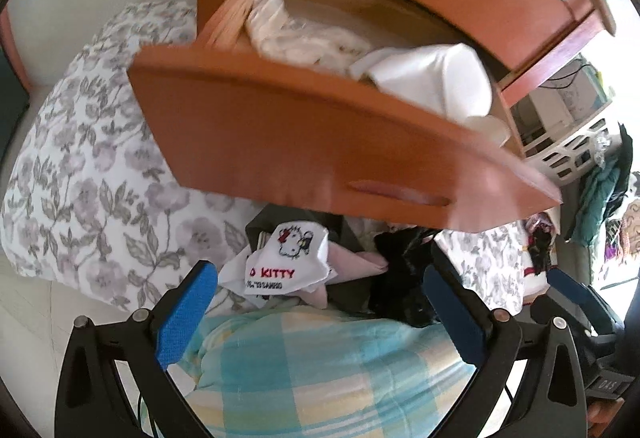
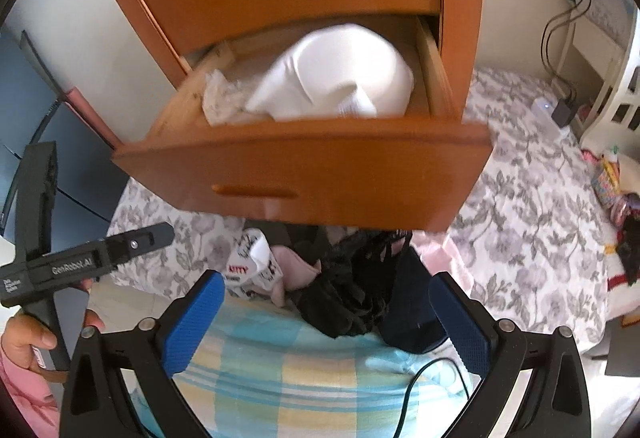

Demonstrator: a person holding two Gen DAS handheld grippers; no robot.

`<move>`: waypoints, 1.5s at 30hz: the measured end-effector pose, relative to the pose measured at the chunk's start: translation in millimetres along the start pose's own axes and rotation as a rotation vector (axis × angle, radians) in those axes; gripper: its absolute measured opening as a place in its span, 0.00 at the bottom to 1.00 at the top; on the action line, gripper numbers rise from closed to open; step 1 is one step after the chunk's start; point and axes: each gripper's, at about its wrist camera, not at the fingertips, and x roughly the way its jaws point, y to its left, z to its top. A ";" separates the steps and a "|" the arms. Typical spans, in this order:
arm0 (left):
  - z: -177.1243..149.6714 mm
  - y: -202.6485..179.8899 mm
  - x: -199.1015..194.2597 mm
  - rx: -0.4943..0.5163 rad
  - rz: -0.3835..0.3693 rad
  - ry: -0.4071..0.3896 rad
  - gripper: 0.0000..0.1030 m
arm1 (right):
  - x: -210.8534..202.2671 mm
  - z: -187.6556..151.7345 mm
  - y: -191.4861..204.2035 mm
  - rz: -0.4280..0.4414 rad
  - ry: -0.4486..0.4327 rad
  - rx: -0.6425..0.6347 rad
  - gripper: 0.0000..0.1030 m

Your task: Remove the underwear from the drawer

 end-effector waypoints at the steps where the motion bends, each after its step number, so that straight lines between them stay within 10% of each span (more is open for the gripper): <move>1: 1.9 -2.3 -6.3 0.008 -0.010 -0.016 1.00 | -6.0 2.1 1.2 0.000 -0.017 -0.004 1.00; 15: 40.0 -10.9 -68.9 0.042 -0.049 -0.229 1.00 | -49.6 36.9 10.2 -0.008 -0.189 -0.056 1.00; 45: 94.3 16.8 -40.4 0.006 -0.020 -0.212 1.00 | 2.3 93.3 24.2 -0.061 -0.128 -0.166 1.00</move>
